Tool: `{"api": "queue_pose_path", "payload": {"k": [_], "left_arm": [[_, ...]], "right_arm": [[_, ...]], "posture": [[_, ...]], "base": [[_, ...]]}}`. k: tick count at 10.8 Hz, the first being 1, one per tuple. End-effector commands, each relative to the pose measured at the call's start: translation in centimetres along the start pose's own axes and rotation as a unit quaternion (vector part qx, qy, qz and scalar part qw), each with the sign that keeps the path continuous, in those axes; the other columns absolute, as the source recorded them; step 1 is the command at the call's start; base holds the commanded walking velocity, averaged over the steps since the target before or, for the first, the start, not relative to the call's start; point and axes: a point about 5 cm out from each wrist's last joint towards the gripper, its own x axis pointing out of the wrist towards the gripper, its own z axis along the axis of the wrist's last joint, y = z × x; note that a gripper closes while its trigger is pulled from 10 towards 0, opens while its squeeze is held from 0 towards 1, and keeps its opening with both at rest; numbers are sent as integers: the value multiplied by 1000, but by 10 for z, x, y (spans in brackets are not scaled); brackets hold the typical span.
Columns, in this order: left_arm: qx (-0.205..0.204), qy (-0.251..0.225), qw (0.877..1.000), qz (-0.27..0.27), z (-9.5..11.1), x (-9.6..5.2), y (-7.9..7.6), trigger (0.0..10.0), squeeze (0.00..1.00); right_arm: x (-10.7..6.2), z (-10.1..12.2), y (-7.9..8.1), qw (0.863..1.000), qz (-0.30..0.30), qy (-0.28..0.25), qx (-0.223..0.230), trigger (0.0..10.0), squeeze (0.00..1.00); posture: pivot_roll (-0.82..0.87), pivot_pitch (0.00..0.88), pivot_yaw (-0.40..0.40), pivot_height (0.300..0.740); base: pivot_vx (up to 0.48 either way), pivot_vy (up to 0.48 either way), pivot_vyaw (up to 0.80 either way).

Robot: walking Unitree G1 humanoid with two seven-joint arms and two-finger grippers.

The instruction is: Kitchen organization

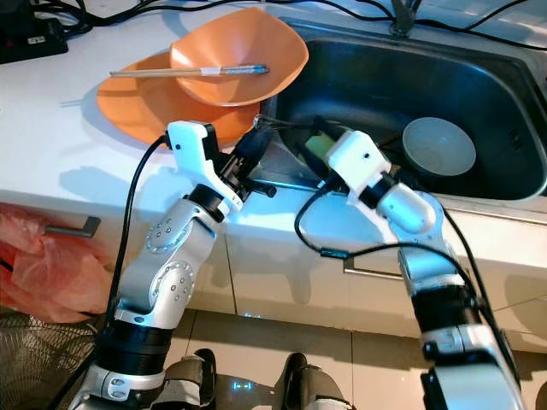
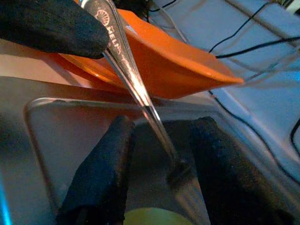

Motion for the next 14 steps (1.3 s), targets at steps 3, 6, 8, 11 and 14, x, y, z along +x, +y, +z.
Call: {"api": "queue_pose_path", "payload": {"k": [3,6,8,11,14], "left_arm": [[22,-1,999,-42,7,3,-14,10000,0],[37,3,998,-56,8,4,-17,10000,0],[41,2,997,-63,10,4,-19,10000,0],[48,7,996,-68,11,2,-19,10000,0],[53,11,996,-74,11,1,-19,10000,0]], "right_arm": [[1,-2,-1,1000,-8,1,-25,10000,0],[3,-6,7,1000,3,4,-30,10000,0],[3,-8,10,999,6,8,-35,10000,0],[6,-10,6,999,-13,13,-44,10000,0],[7,-16,2,998,-38,31,-49,10000,0]], "posture": [[214,206,-78,740],[218,206,-77,740],[219,205,-77,740],[226,204,-77,740],[231,196,-76,740]], "base": [[0,0,0],[0,0,0],[0,0,0],[0,0,0],[0,0,0]]}}
